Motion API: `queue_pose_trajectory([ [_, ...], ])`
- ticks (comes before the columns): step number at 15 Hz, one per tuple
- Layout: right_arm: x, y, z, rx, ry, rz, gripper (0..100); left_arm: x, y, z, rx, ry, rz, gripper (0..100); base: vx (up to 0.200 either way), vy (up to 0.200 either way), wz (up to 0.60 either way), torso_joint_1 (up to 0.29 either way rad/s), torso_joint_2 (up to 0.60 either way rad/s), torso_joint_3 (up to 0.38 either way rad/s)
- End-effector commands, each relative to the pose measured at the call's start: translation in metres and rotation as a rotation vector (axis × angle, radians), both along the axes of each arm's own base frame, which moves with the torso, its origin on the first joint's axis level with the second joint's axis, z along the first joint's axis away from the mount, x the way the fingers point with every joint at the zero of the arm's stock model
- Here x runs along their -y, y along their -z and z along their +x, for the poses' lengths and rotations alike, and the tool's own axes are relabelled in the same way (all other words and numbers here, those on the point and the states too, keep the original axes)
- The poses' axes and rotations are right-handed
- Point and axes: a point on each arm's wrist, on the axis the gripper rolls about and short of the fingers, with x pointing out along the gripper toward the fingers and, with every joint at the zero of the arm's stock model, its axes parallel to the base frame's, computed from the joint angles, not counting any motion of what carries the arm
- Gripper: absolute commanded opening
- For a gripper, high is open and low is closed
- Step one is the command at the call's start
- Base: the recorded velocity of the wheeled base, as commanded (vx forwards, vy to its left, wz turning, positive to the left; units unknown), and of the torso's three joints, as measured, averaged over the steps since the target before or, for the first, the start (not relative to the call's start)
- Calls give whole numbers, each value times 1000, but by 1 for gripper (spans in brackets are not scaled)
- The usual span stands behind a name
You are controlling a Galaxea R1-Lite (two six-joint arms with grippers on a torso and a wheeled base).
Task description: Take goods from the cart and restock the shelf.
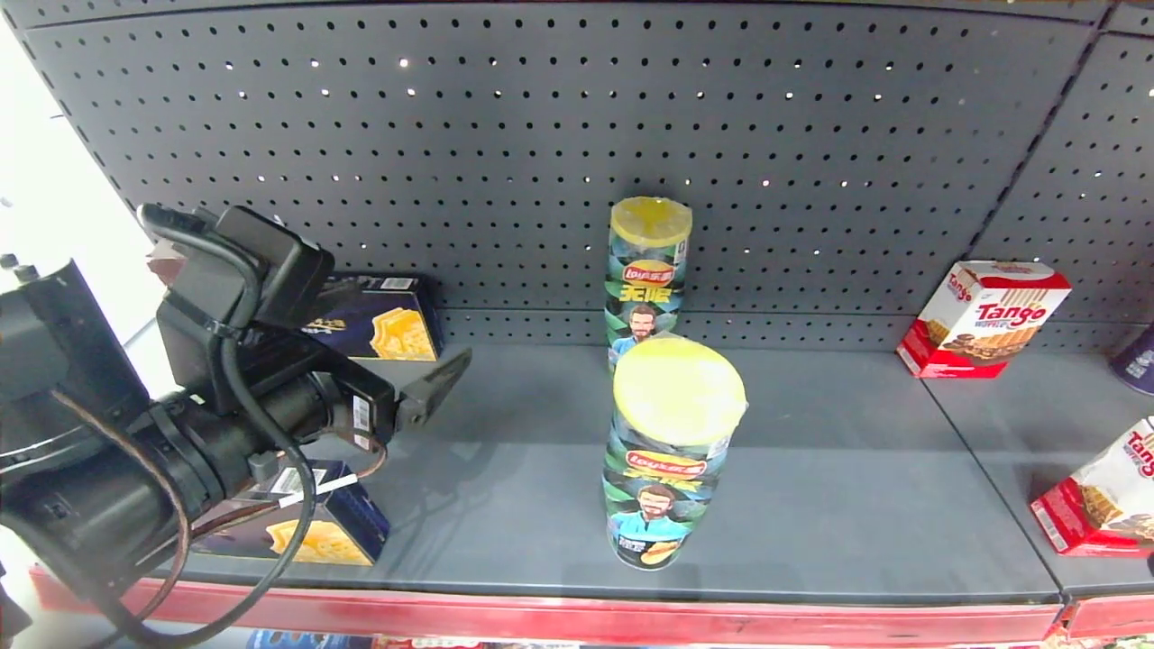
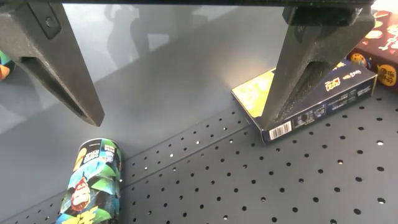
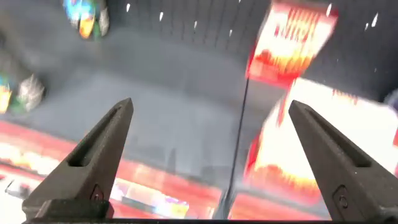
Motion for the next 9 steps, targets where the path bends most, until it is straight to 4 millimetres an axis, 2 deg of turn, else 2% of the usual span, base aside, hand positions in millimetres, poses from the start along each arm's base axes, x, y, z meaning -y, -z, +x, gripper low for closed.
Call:
queue_pose_trajectory([
  [1,4,65,-32,40,11,63,100,-1,-2,-3,8,0,-4,100,0,0,0,0,0,0],
  [5,5,87,-42,-54,45,96,100,-8,-1,-15,11,0,-7,100,0,0,0,0,0,0],
  [7,5,90,-42,-78,49,91,100,-9,-3,-18,19,0,-12,100,0,0,0,0,0,0],
  [9,6,94,-42,-122,186,128,100,-12,-3,-22,22,-2,-13,100,0,0,0,0,0,0],
])
